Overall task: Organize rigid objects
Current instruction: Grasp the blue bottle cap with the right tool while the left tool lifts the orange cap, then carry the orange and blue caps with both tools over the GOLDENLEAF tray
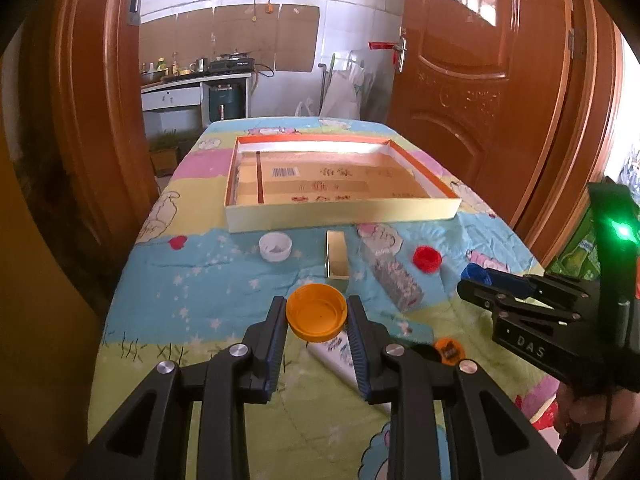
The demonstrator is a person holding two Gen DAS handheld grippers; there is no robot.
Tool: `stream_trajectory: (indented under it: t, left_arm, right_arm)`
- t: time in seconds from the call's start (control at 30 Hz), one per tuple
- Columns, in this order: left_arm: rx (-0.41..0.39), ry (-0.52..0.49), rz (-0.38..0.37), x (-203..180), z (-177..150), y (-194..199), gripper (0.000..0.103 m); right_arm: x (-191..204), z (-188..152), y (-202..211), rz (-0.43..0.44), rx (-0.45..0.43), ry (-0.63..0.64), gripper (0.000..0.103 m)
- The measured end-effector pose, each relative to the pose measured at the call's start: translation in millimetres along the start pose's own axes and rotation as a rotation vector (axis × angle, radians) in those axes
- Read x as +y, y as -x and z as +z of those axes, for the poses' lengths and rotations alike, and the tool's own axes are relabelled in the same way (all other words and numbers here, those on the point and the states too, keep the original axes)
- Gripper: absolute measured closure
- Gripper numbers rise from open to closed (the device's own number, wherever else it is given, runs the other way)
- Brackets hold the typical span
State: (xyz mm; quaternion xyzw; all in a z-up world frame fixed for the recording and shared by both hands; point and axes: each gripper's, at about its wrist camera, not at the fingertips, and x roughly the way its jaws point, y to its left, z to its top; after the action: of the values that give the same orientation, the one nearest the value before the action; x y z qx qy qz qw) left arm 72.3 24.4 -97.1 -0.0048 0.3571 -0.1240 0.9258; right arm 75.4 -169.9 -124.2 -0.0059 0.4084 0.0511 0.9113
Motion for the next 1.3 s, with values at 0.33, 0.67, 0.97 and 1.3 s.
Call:
stream_trajectory:
  t: [0.33, 0.67, 0.97, 1.3]
  left_arm:
    - [-0.004, 0.022, 0.000, 1, 23, -4, 0.073]
    - [-0.014, 0.035, 0.018, 4, 47, -10, 0.073]
    - [-0.026, 0.024, 0.030, 0, 69, -17, 0.073]
    - [-0.024, 0.014, 0.027, -7, 86, -30, 0.073]
  right_arm:
    - [2, 17, 16, 0.015, -0.037, -0.006, 0.072]
    - [-1, 36, 24, 0.036, -0.059, -0.025, 0.072]
    - [-7, 58, 27, 0.053, -0.082, -0.032, 0.072]
    - [-17, 71, 26, 0.062, -0.089, -0.045, 0.072]
